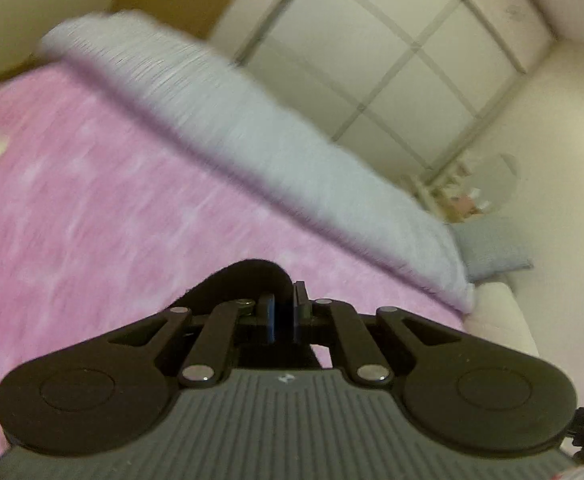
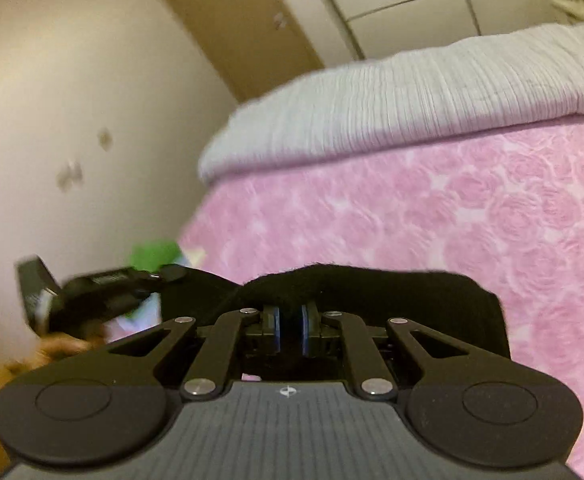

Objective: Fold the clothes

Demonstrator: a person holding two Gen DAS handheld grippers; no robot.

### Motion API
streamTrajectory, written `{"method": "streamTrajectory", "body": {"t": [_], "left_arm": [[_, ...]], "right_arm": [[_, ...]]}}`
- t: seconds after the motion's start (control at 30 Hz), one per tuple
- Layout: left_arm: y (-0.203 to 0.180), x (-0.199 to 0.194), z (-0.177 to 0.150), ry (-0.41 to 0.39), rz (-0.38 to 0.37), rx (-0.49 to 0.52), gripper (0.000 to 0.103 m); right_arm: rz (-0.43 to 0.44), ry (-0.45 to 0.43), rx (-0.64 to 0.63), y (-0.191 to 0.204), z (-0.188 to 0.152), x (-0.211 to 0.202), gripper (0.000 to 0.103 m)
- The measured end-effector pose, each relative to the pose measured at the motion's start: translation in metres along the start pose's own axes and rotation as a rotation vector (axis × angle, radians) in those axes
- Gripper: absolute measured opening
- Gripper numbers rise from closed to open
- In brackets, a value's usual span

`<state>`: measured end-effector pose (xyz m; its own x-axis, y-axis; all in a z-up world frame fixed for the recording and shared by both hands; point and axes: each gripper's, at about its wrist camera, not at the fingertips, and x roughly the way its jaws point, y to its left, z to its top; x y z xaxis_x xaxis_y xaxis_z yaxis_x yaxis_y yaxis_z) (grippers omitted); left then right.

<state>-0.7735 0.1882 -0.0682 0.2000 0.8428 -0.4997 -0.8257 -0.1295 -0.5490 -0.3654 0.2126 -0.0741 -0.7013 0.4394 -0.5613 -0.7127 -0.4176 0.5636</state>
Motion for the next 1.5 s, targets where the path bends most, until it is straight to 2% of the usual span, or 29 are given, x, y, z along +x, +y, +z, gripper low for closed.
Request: {"method": "streamTrajectory", "body": {"t": [0.1,0.17,0.23,0.33,0.43,0.5,0.57,0.6,0.67,0.73,0.83,0.97,1.17,1.37,1.4,1.43,1.47,1.5], "left_arm": [[-0.031,0.033,0.021,0.115,-0.019,0.09,0.031],[-0.047,0.045,0.014,0.171,-0.029,0.146,0.034],[-0.05,0.054,-0.009,0.237,-0.044,0.147,0.04],[-0.028,0.059,-0.059,0.321,0.008,0.022,0.04],[0.006,0.055,-0.118,0.404,0.107,-0.131,0.04],[0.02,0.045,-0.157,0.445,0.166,-0.204,0.04],[0.029,0.038,-0.189,0.463,0.208,-0.265,0.04],[0.032,0.034,-0.205,0.466,0.229,-0.298,0.04],[0.036,0.026,-0.234,0.464,0.268,-0.358,0.04],[0.033,0.018,-0.262,0.451,0.294,-0.408,0.04],[0.026,0.012,-0.279,0.419,0.326,-0.424,0.04],[0.016,-0.001,-0.294,0.357,0.395,-0.446,0.043],[0.015,-0.021,-0.315,0.297,0.477,-0.526,0.044],[0.016,-0.023,-0.332,0.278,0.526,-0.566,0.044],[0.015,-0.022,-0.333,0.278,0.527,-0.571,0.044],[0.014,-0.02,-0.334,0.278,0.525,-0.573,0.044],[0.012,-0.019,-0.335,0.279,0.525,-0.569,0.044],[0.011,-0.017,-0.335,0.28,0.525,-0.564,0.044]], "right_arm": [[-0.012,-0.028,0.245,-0.021,0.017,-0.016,0.011],[-0.069,0.002,0.428,-0.055,0.02,-0.017,0.012],[-0.155,0.046,0.53,-0.088,0.012,-0.012,0.013],[-0.309,0.113,0.641,-0.134,-0.003,-0.006,0.02],[-0.478,0.158,0.664,-0.171,-0.023,-0.003,0.023],[-0.546,0.182,0.645,-0.189,-0.035,0.002,0.027],[-0.578,0.218,0.561,-0.201,-0.032,0.007,0.031],[-0.563,0.235,0.498,-0.202,-0.031,0.01,0.035],[-0.494,0.273,0.351,-0.199,-0.032,0.02,0.039],[-0.413,0.351,0.148,-0.19,-0.038,0.044,0.041],[-0.333,0.479,-0.182,-0.171,-0.054,0.078,0.044],[-0.268,0.583,-0.511,-0.154,-0.074,0.121,0.056],[-0.144,0.61,-0.769,-0.141,-0.085,0.175,0.064],[-0.007,0.62,-0.848,-0.119,-0.098,0.231,0.065],[0.01,0.634,-0.857,-0.118,-0.101,0.234,0.061],[0.026,0.647,-0.866,-0.117,-0.104,0.237,0.032],[0.042,0.661,-0.874,-0.116,-0.107,0.241,0.015],[0.053,0.669,-0.874,-0.117,-0.109,0.24,0.009]]}}
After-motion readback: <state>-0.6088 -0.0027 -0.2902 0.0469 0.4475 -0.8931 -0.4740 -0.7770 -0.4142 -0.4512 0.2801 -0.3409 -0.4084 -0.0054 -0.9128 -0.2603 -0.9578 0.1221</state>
